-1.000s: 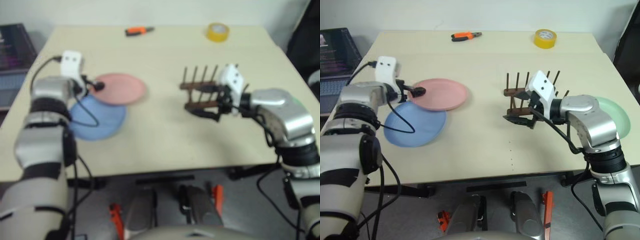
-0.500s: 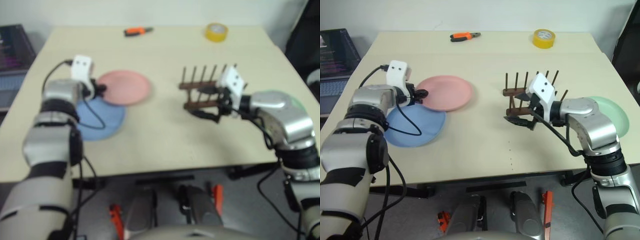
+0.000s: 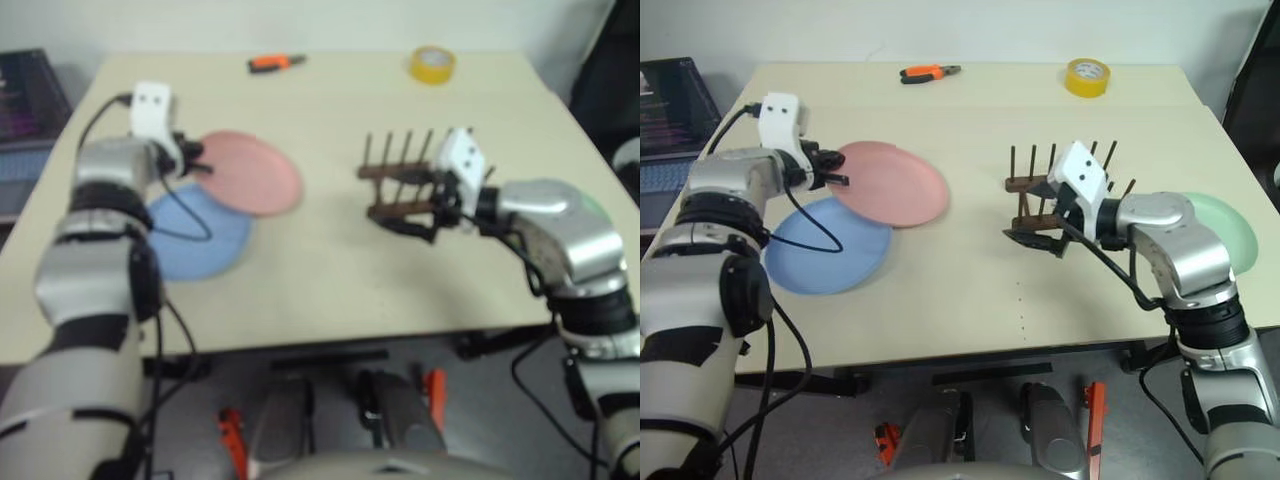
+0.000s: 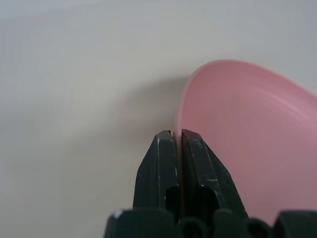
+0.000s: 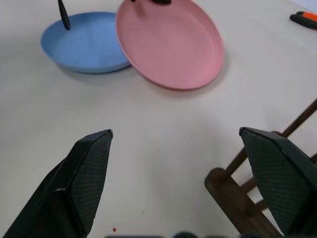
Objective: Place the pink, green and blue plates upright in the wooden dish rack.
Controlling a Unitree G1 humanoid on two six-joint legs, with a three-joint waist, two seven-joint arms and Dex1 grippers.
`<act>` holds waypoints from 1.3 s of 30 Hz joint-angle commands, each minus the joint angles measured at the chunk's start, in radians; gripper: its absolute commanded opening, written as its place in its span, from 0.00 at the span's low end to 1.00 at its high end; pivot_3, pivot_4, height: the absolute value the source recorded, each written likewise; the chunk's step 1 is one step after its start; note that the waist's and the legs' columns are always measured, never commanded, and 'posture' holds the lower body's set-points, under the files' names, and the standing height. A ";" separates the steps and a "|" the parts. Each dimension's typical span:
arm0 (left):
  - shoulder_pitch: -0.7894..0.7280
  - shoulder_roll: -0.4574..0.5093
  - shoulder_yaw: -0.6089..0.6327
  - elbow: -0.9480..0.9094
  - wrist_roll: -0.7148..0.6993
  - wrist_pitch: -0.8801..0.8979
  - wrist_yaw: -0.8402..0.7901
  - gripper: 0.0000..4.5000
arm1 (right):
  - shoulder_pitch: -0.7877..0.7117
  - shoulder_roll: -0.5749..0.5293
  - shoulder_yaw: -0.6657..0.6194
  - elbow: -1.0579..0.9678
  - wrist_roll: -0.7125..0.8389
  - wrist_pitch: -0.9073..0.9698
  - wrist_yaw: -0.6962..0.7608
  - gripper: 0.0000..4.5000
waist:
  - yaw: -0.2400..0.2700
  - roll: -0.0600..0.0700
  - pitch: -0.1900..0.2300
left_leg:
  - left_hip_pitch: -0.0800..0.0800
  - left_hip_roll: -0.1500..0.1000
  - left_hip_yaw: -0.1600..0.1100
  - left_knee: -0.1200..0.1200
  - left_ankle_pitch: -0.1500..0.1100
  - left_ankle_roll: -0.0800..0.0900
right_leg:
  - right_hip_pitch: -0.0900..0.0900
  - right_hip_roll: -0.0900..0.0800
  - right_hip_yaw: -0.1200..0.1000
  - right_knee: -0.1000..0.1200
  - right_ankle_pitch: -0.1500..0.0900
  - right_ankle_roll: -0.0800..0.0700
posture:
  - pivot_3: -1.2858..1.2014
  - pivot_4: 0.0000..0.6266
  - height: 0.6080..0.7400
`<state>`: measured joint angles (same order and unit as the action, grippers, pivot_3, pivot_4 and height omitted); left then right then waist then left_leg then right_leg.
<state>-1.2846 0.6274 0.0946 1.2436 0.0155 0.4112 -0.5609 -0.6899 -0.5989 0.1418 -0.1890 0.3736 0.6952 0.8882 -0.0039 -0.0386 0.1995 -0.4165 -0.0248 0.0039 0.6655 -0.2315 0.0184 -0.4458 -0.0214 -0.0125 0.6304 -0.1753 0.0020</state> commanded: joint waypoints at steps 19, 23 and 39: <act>0.079 -0.026 -0.026 -0.917 -0.143 0.500 -0.097 0.01 | -0.274 0.387 0.273 0.434 -0.413 -0.475 -0.173 1.00 | -0.011 -0.001 0.000 | 0.000 0.000 0.000 0.001 0.001 -0.002 | -0.002 0.001 0.002 0.006 0.003 -0.004 | 0.52 0.24 1.00; 0.093 -0.013 -0.027 -0.946 -0.150 0.520 -0.086 0.00 | -0.283 0.388 0.268 0.479 -0.445 -0.506 -0.175 0.79 | -0.014 -0.001 0.000 | 0.001 0.000 -0.001 0.001 0.004 -0.006 | -0.004 0.001 0.002 0.013 0.001 -0.006 | 0.52 0.24 1.00; 0.080 -0.013 -0.058 -0.913 -0.140 0.475 -0.071 0.00 | -0.293 0.424 0.228 0.481 -0.439 -0.567 -0.164 0.00 | -0.027 -0.001 0.000 | 0.003 0.001 -0.002 0.000 0.007 -0.010 | -0.005 0.002 0.001 0.015 -0.002 -0.006 | 0.52 0.24 1.00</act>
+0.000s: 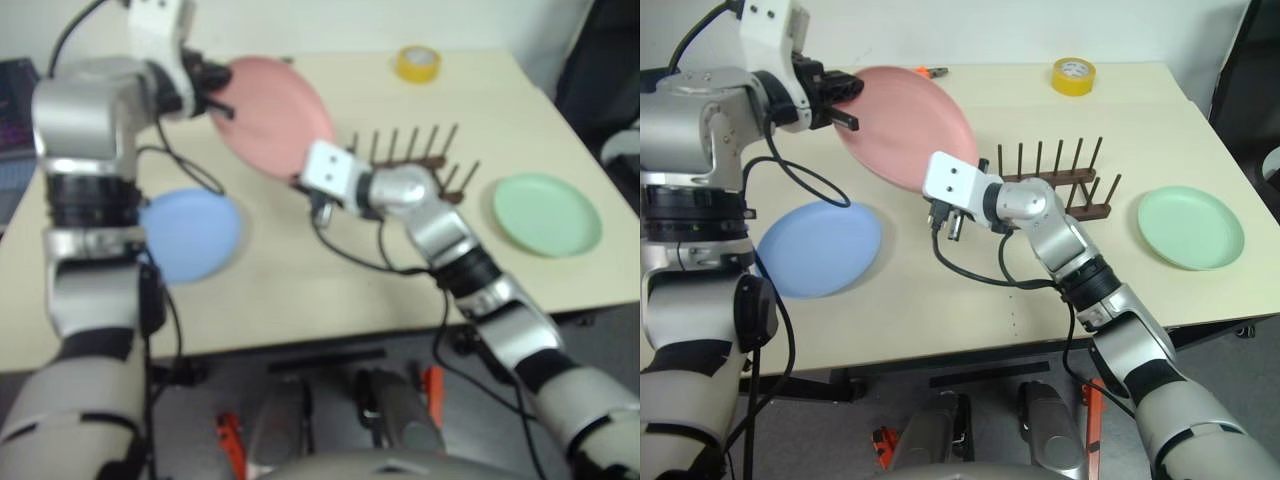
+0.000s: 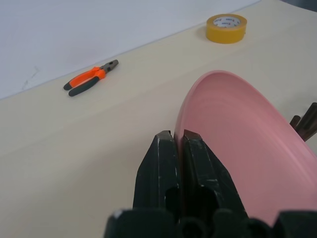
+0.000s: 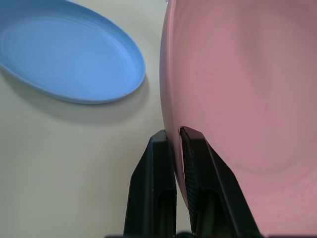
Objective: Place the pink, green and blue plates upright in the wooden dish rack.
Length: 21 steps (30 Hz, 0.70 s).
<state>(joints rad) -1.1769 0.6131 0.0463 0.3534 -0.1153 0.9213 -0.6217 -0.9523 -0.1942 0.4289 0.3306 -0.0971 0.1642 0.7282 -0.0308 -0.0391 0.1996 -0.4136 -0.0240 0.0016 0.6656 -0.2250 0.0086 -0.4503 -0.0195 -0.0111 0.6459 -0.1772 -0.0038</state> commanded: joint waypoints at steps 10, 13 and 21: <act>-0.054 0.032 0.042 -0.016 -0.036 -0.050 -0.005 0.56 | -0.027 0.036 -0.105 -0.061 0.079 -0.042 0.031 0.00 | 0.000 0.000 0.000 | 0.000 0.000 0.000 0.000 0.000 0.000 | 0.000 0.000 0.000 0.000 0.000 0.000 | 0.52 0.24 1.00; -0.069 0.058 0.085 -0.029 -0.073 -0.063 -0.018 0.80 | -0.027 0.041 -0.119 -0.065 0.094 -0.036 0.041 0.00 | 0.000 0.000 0.000 | 0.000 0.000 0.000 0.000 0.000 0.000 | 0.000 0.000 0.000 0.000 0.000 0.000 | 0.52 0.24 1.00; -0.015 0.195 0.279 -0.152 -0.246 -0.120 -0.138 0.80 | -0.058 0.056 -0.200 -0.045 0.175 0.020 0.046 0.00 | -0.002 0.000 0.000 | 0.000 0.000 0.000 -0.001 0.000 0.000 | -0.001 0.000 0.000 0.000 0.000 -0.001 | 0.52 0.24 1.00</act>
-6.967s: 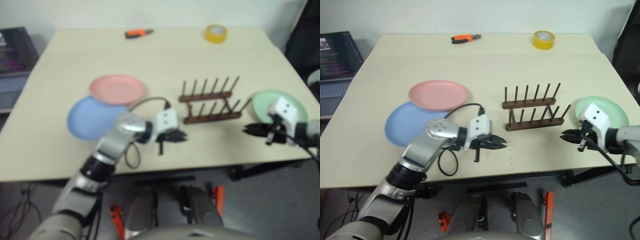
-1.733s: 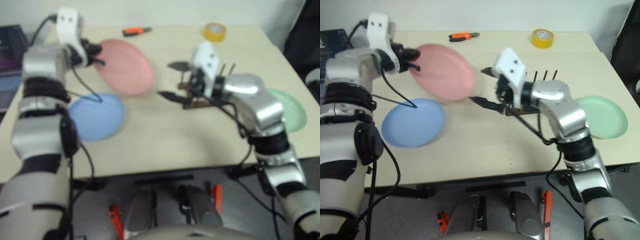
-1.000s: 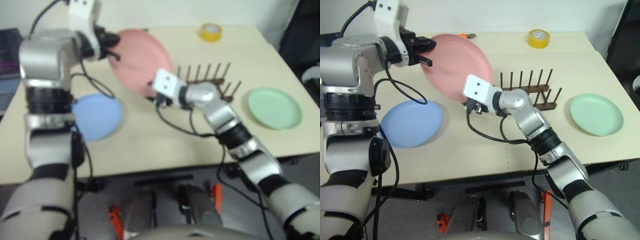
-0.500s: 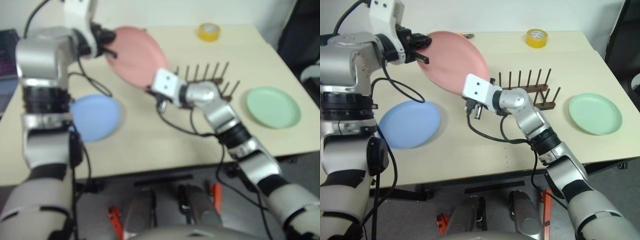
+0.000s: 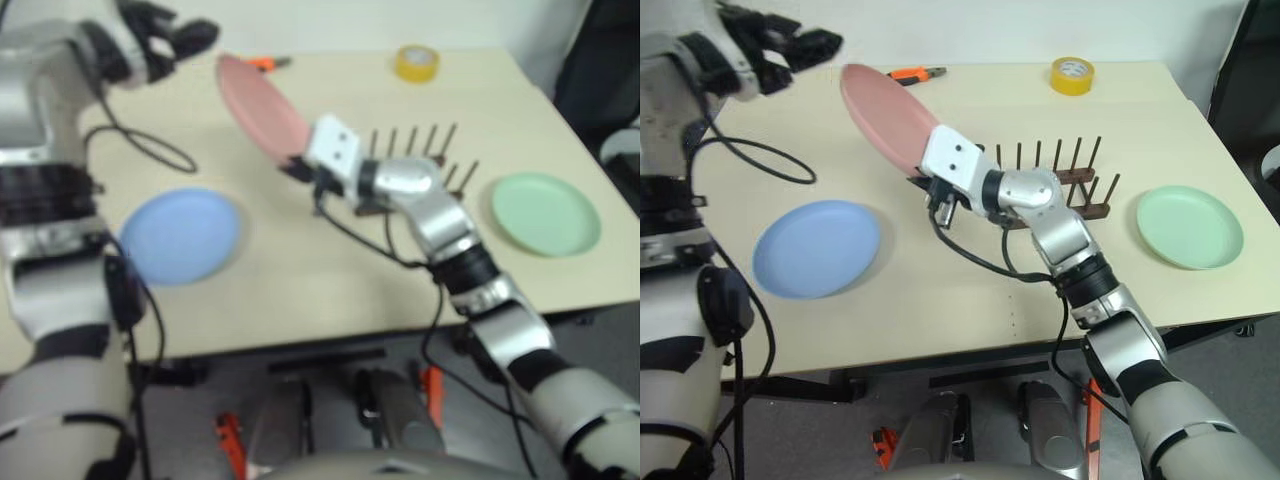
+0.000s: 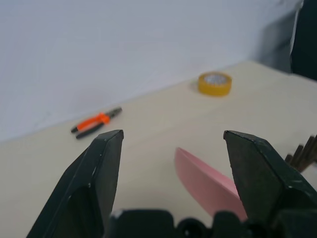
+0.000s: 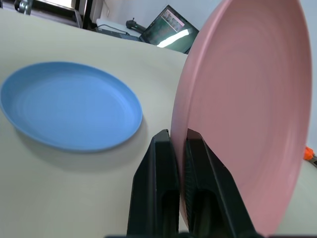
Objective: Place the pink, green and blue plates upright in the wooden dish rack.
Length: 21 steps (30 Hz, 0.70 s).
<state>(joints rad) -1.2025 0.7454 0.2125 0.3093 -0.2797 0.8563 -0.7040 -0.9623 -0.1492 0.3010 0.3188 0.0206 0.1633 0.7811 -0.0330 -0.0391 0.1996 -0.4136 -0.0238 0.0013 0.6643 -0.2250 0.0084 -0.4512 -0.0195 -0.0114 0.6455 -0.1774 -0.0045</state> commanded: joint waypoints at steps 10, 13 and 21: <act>0.403 0.101 0.346 -0.478 -0.426 0.028 -0.202 0.80 | -0.285 -0.073 -0.473 0.041 0.400 0.283 -0.102 0.00 | 0.011 0.000 0.000 | 0.000 0.000 -0.001 0.000 0.000 -0.001 | 0.000 -0.001 -0.001 0.000 0.002 -0.005 | 0.52 0.24 1.00; 0.491 0.061 0.295 -0.585 -0.490 0.051 -0.184 0.80 | -0.352 -0.168 -0.536 0.090 0.414 0.340 -0.140 0.00 | 0.018 0.000 0.000 | 0.000 0.000 -0.001 0.000 0.000 -0.001 | 0.001 -0.001 -0.001 -0.001 0.002 -0.006 | 0.52 0.24 1.00; 0.679 -0.020 -0.024 -0.783 -0.443 0.020 -0.128 0.80 | -0.262 -0.475 -0.567 0.079 0.475 0.619 -0.035 0.00 | 0.029 -0.001 0.000 | 0.003 -0.001 0.002 -0.002 0.000 0.000 | 0.005 -0.001 0.000 -0.003 -0.004 -0.006 | 0.52 0.24 1.00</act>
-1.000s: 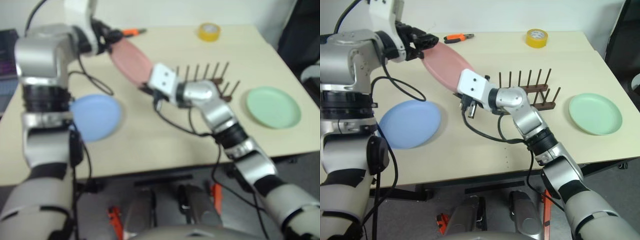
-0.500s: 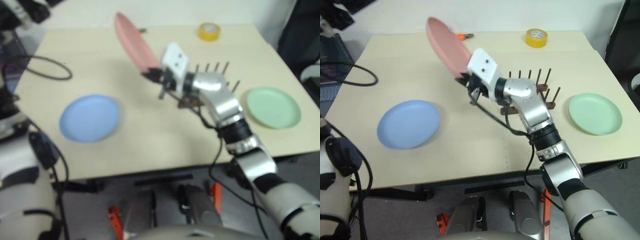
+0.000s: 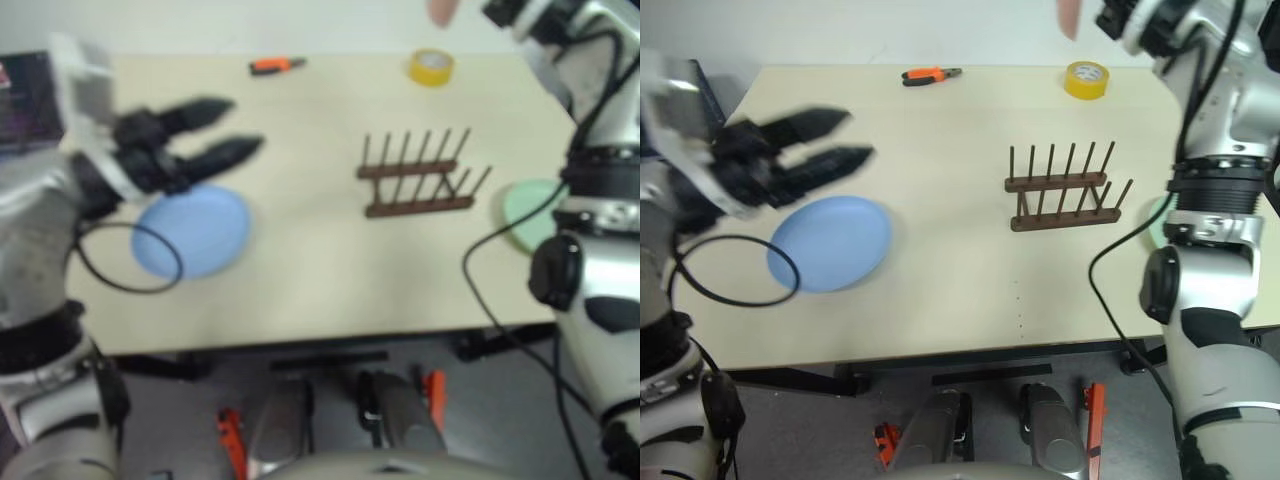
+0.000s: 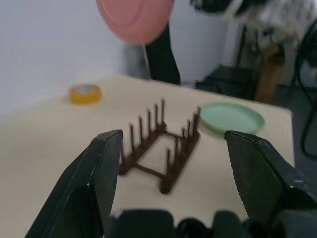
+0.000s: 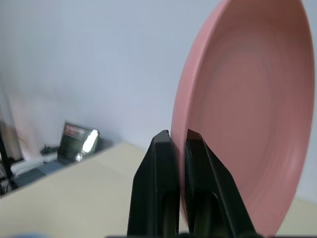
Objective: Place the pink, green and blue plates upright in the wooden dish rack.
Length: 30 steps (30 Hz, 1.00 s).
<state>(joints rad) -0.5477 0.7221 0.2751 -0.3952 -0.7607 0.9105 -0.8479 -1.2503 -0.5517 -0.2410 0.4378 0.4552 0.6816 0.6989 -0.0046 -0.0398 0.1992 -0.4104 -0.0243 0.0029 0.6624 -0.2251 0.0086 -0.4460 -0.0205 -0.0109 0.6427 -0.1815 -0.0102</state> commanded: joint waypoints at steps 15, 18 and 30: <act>0.052 -0.028 -0.366 -0.091 0.213 -0.157 0.040 0.80 | 0.162 -0.227 -0.078 -0.034 0.157 0.287 0.173 0.00 | -0.025 0.002 0.001 | 0.007 0.002 0.001 -0.001 0.000 0.000 | 0.005 0.004 0.001 0.000 -0.001 -0.001 | 0.52 0.24 1.00; 0.063 -0.027 -0.363 -0.094 0.216 -0.159 0.040 0.80 | 0.163 -0.228 -0.076 -0.005 0.152 0.272 0.190 0.00 | -0.025 0.002 0.001 | 0.007 0.002 0.001 -0.001 0.000 0.000 | 0.005 0.004 0.001 0.000 -0.001 0.000 | 0.52 0.24 1.00; 0.083 -0.027 -0.353 -0.100 0.216 -0.155 0.059 0.80 | 0.179 -0.234 -0.078 0.091 0.146 0.235 0.286 0.00 | -0.024 0.002 0.001 | 0.006 0.002 0.001 -0.002 0.000 0.001 | 0.005 0.004 0.001 -0.001 -0.001 0.000 | 0.52 0.24 1.00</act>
<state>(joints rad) -0.4635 0.6957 -0.1042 -0.4653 -0.5455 0.7731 -0.7951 -1.0596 -0.7688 -0.2950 0.5371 0.5813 0.9452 0.9627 -0.0290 -0.0379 0.2004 -0.4038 -0.0226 0.0038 0.6609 -0.2255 0.0094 -0.4411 -0.0168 -0.0102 0.6418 -0.1824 -0.0099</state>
